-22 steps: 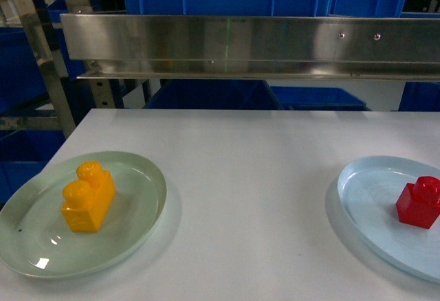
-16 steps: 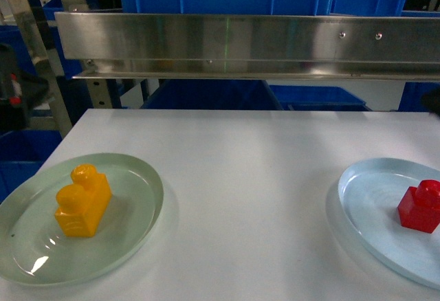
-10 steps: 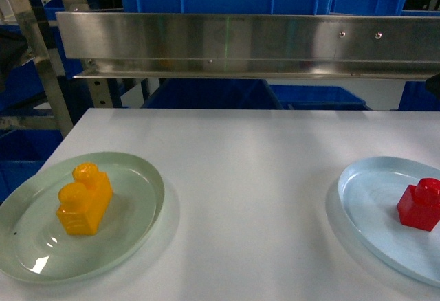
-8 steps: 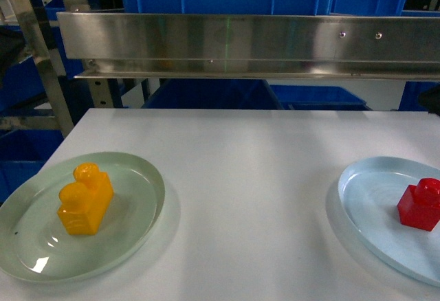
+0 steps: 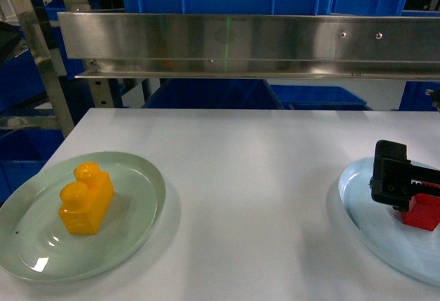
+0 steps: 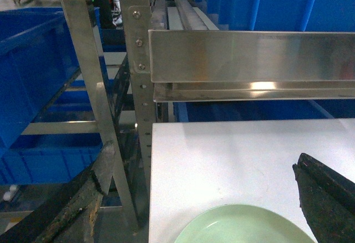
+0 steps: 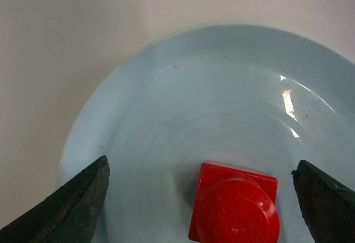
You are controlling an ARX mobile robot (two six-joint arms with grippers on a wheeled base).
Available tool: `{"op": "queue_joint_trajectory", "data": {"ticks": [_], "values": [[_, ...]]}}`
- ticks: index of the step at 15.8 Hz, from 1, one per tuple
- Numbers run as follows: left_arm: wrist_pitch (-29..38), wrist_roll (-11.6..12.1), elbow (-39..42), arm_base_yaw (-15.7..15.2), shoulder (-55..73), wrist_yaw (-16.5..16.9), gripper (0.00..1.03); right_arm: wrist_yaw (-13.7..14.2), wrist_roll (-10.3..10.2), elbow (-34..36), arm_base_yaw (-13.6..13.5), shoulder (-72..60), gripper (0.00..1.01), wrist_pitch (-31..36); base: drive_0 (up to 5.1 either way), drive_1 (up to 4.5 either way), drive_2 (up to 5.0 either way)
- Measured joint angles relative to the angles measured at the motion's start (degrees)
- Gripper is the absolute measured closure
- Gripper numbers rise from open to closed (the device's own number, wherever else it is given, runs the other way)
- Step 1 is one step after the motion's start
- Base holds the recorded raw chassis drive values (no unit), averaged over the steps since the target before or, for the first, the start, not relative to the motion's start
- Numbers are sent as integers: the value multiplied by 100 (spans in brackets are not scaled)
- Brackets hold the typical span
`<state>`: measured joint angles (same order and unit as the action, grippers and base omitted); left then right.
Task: Sort and place red and yellow blocks in left bins
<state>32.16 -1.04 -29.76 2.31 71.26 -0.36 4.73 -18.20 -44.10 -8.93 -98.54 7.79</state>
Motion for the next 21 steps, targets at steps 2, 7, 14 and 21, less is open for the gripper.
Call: {"op": "queue_joint_trajectory", "data": {"ticks": [2,7,14,21], "values": [[0,2,0,0,0,7,5,48,4,0,-9,-11,3,31,0,0,0],[0,2,0,0,0,9,5,125,28,-162,-39,-533,3,162,0,0,0],[2,2,0,0,0,9,5,81,413,-4,79,-664,71,787,0,0,0],[0,2,0,11,0,11,5,-1537,831,824,1019,3840,72,-507,0,0,0]]}}
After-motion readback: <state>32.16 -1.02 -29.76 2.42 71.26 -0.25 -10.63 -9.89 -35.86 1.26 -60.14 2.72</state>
